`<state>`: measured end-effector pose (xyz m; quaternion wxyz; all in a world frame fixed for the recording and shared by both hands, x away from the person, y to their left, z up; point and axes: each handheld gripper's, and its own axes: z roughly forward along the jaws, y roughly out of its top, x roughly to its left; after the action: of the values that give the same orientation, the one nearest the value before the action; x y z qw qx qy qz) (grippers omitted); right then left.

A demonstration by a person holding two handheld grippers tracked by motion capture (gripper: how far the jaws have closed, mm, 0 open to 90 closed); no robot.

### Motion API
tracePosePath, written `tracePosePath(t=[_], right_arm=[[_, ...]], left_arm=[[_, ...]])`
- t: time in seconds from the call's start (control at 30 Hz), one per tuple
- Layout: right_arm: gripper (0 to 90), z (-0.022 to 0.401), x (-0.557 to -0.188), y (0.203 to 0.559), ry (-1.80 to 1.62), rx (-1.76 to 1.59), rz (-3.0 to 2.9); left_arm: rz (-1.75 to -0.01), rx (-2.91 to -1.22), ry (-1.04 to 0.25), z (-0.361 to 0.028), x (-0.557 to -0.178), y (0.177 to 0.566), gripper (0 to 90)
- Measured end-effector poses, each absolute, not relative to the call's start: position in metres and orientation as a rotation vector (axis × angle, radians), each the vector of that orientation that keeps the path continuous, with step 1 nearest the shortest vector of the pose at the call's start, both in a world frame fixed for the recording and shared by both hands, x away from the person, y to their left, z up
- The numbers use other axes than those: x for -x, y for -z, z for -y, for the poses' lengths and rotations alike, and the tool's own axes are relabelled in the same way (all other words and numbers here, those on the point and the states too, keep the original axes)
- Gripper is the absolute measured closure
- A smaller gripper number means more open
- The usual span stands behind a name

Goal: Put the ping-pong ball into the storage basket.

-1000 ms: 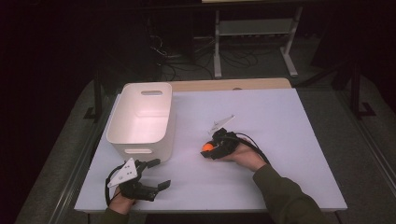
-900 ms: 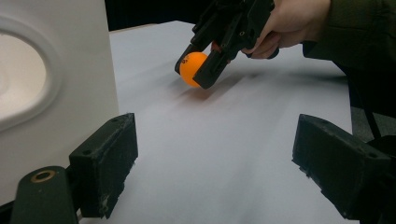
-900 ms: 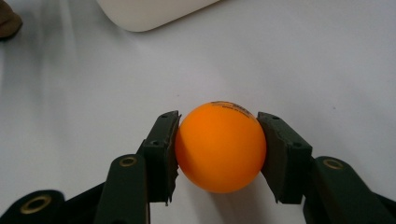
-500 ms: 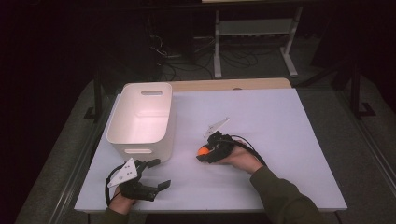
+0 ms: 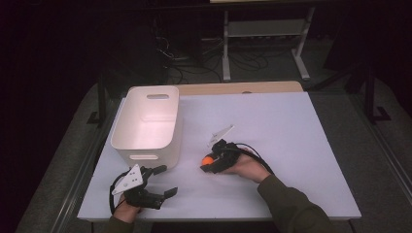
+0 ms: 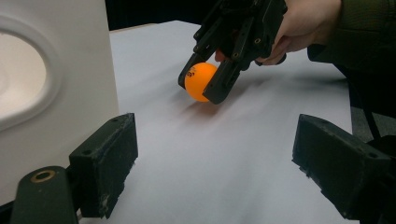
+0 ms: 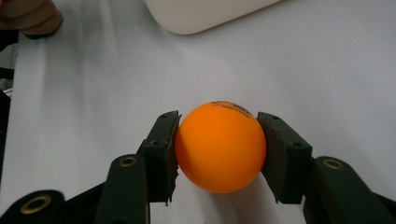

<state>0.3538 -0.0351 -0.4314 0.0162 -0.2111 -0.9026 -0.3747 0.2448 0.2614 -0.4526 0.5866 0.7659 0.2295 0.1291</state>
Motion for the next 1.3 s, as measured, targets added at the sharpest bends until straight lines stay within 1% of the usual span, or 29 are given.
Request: tracePosePath(t=[0.37, 1.3], right_arm=[[49.9, 0.032, -0.352, 0.422, 1.183, 0.647, 2.805], [49.9, 0.02, -0.36, 0.373, 1.242, 0.6, 2.81]], left_arm=[[-0.536, -1.788, -0.301, -0.261, -0.245, 0.453, 14.0], [-0.536, -1.791, -0.297, -0.261, -0.246, 0.452, 14.0]])
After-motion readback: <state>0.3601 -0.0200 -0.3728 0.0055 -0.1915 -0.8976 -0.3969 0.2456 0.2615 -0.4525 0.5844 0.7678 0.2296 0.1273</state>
